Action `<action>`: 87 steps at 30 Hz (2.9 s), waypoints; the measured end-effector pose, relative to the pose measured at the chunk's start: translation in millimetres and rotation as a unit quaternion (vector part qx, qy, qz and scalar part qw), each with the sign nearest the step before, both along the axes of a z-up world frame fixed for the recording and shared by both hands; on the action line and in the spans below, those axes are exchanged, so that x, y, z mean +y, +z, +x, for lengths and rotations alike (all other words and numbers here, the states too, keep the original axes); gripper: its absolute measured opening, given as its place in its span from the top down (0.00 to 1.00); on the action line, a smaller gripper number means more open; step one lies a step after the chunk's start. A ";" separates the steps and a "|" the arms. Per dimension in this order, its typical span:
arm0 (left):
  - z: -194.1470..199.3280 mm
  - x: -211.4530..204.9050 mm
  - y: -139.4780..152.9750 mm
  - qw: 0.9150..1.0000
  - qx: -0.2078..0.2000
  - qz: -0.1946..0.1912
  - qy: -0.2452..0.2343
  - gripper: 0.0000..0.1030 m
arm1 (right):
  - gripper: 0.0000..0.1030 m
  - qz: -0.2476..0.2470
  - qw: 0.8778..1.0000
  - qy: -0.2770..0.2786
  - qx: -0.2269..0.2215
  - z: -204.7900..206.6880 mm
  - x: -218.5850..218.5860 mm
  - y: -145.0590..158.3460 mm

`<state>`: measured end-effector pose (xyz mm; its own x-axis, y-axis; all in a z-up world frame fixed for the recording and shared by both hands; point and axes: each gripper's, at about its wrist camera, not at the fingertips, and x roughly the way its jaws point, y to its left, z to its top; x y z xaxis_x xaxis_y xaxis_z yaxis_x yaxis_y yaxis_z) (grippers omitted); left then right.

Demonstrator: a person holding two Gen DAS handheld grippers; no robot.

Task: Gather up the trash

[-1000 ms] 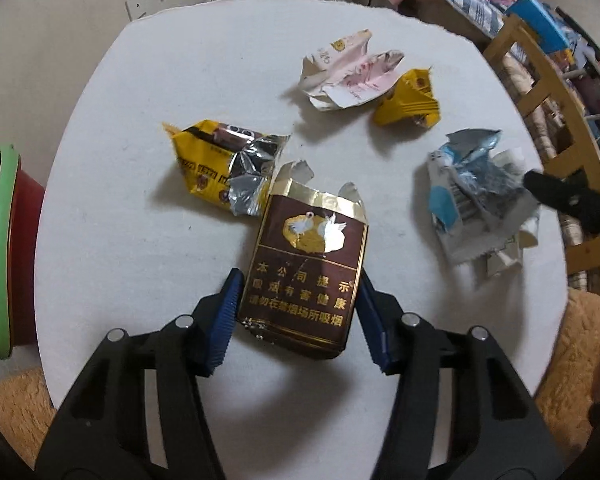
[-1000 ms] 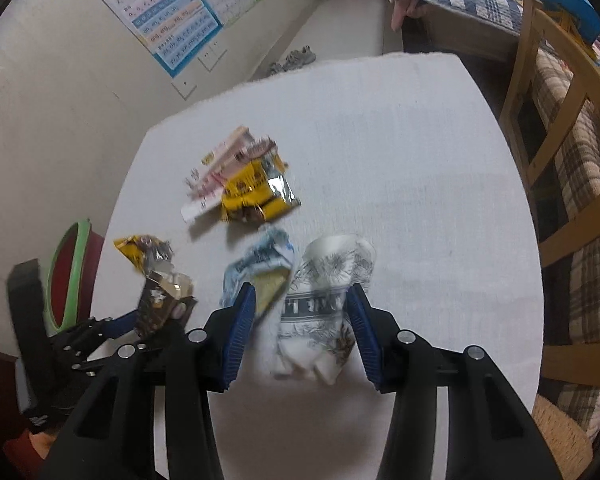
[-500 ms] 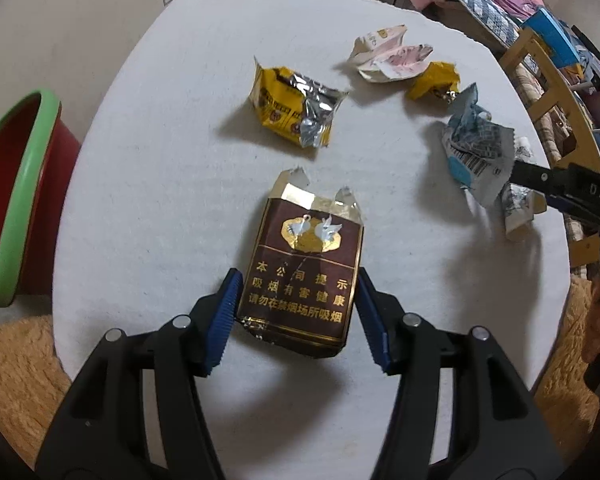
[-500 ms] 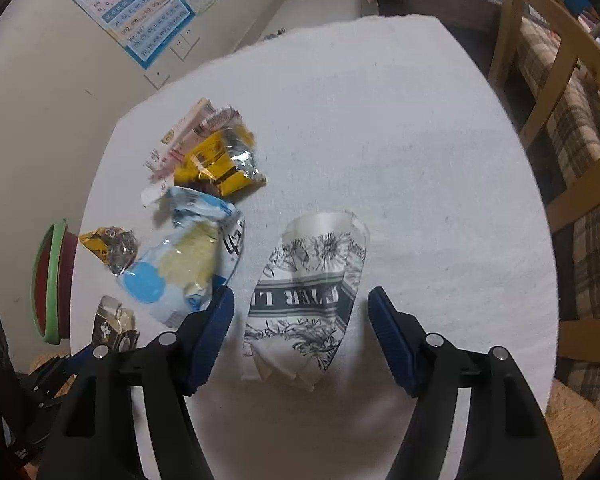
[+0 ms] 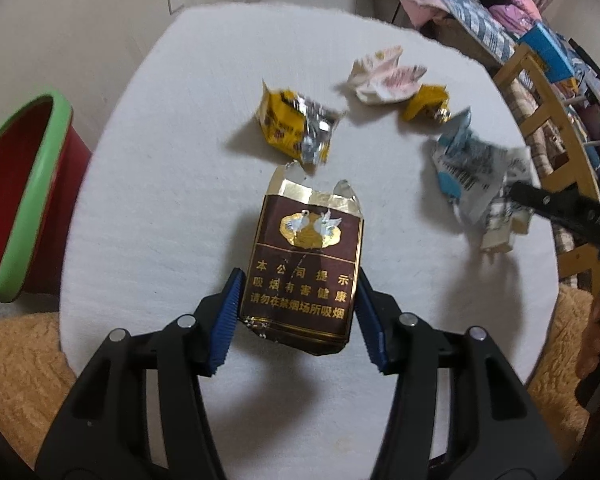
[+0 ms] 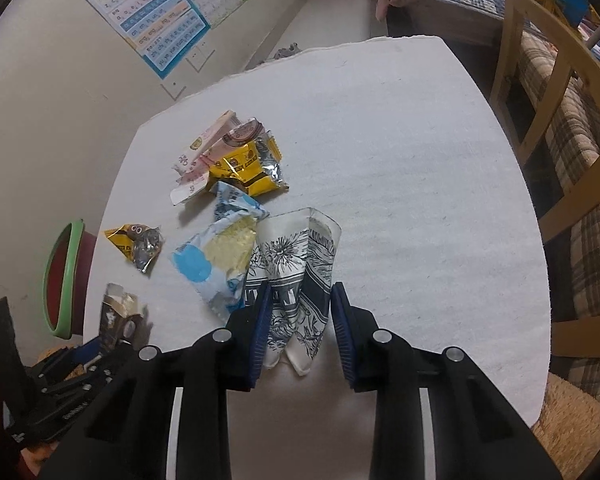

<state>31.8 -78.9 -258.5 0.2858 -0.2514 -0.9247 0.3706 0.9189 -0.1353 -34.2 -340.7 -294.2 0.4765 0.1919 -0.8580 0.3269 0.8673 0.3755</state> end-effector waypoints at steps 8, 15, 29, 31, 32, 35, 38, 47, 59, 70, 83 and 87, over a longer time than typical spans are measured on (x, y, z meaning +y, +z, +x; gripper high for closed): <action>-3.7 13.5 44.8 0.998 -0.059 -0.014 0.013 0.50 | 0.72 0.007 1.000 0.001 -0.013 -5.3 3.4 10.0; 1.2 25.2 71.7 0.995 -0.084 -0.020 0.040 0.50 | 0.72 -0.008 0.999 -0.002 -0.046 -8.5 9.4 36.4; 6.6 53.8 89.9 0.991 -0.107 -0.018 0.079 0.50 | 0.72 -0.022 0.996 0.039 -0.074 5.5 42.9 65.6; 7.0 59.0 89.5 0.990 -0.106 -0.018 0.086 0.50 | 0.72 -0.022 0.996 0.046 -0.075 6.4 48.0 67.0; 7.1 61.6 89.8 0.990 -0.107 -0.019 0.089 0.50 | 0.72 -0.022 0.996 0.050 -0.075 7.5 51.3 67.7; 7.7 68.2 91.4 0.989 -0.109 -0.020 0.098 0.50 | 0.72 -0.022 0.995 0.059 -0.075 9.1 57.4 67.9; 8.7 75.4 92.3 0.988 -0.111 -0.016 0.106 0.50 | 0.71 -0.019 0.995 0.068 -0.075 11.2 65.5 68.4; 8.3 95.0 93.2 0.985 -0.113 -0.017 0.126 0.50 | 0.71 -0.021 0.993 0.087 -0.078 13.5 81.0 69.3; 8.3 107.6 92.2 0.984 -0.114 -0.015 0.139 0.50 | 0.71 -0.025 0.990 0.106 -0.087 14.4 96.1 81.6; 9.6 121.3 88.7 0.982 -0.111 -0.014 0.152 0.50 | 0.71 -0.025 0.987 0.131 -0.089 18.8 113.1 86.3; 11.9 151.1 82.1 0.978 -0.106 -0.012 0.178 0.50 | 0.71 -0.020 0.981 0.172 -0.085 28.1 150.5 87.3; 13.8 163.6 81.2 0.976 -0.107 -0.012 0.191 0.50 | 0.71 -0.020 0.979 0.186 -0.085 32.4 163.0 88.2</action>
<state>45.5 84.7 -177.2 0.5489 -0.1091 -0.8288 0.0239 0.9931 -0.1149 -1.7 -177.6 -206.1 0.5170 0.3469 -0.7826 -0.0786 0.9296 0.3601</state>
